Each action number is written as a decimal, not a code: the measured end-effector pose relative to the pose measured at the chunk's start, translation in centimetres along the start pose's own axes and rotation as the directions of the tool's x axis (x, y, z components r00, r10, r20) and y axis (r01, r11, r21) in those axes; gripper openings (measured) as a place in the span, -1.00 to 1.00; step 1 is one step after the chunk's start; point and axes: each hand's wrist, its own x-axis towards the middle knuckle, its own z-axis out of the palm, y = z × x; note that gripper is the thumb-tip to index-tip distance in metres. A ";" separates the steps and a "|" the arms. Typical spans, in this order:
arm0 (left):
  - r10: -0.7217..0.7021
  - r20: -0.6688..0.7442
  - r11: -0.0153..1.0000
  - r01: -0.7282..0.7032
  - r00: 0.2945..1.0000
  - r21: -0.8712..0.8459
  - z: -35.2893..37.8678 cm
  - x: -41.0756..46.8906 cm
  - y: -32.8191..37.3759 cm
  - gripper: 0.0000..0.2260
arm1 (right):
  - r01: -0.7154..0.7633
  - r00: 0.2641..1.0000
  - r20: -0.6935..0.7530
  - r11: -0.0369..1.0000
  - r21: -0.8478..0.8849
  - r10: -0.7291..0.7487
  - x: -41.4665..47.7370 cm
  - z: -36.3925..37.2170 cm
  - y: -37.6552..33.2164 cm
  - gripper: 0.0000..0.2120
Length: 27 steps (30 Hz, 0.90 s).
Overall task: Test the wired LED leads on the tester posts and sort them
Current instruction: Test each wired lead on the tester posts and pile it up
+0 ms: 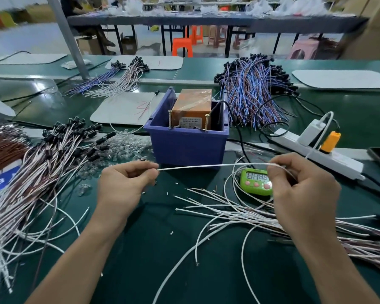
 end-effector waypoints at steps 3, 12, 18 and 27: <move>0.046 -0.027 0.991 -0.042 0.999 0.123 -0.1 0.2 -0.4 -0.71 | 0.019 1.000 0.008 1.000 -0.014 -0.019 -0.2 0.0 0.1 -0.93; 0.096 -0.165 0.933 -0.031 0.982 0.359 -0.1 0.1 -0.8 -0.84 | 0.009 0.999 0.046 0.999 -0.044 -0.007 -0.2 0.2 0.5 -0.87; -0.142 -0.061 0.990 0.142 0.988 -0.003 -0.3 0.5 -0.2 -0.88 | -0.026 0.999 0.032 0.988 -0.150 0.032 0.2 0.3 1.0 -0.84; -0.286 0.378 0.808 0.433 0.881 -0.400 -1.5 0.3 1.6 -0.94 | -0.122 0.993 -0.027 0.971 -0.208 0.119 0.9 -0.1 1.8 -0.80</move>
